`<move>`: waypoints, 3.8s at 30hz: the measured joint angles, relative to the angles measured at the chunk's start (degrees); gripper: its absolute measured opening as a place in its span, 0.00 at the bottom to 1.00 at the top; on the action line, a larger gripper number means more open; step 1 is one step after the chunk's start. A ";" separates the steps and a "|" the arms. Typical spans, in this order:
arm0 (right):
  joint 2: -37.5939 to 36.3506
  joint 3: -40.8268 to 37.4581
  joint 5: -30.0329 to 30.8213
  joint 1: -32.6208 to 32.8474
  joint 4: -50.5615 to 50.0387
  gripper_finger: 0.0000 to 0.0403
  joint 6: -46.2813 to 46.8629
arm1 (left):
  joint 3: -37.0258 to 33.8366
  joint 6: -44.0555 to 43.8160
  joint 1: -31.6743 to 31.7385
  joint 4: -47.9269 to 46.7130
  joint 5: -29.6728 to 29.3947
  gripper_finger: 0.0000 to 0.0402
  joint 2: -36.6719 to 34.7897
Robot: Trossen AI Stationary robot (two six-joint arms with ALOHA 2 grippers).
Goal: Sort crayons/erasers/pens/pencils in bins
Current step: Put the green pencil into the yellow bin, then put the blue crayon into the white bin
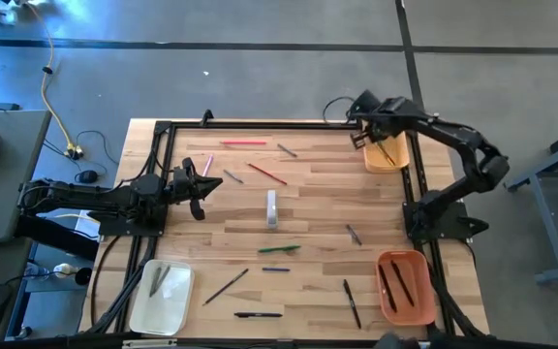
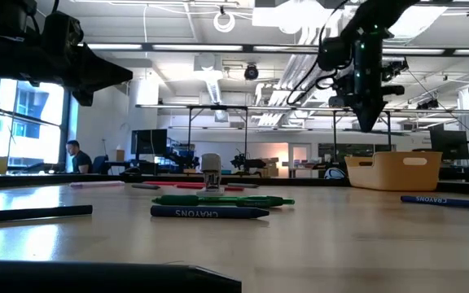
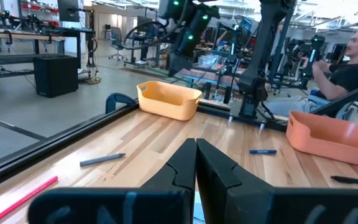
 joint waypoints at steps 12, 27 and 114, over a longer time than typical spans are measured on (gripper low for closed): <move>8.36 0.02 -3.86 -8.60 8.10 0.02 -16.43 | 0.01 -0.01 -0.01 -0.01 0.01 0.00 0.00; 9.64 -9.05 -3.88 -11.31 15.35 0.02 -16.48 | 0.01 0.00 -0.02 -0.01 -0.01 0.00 -0.01; 4.32 -25.30 -12.56 65.86 19.82 0.26 54.37 | 14.38 -6.73 -2.82 6.61 13.45 0.00 36.13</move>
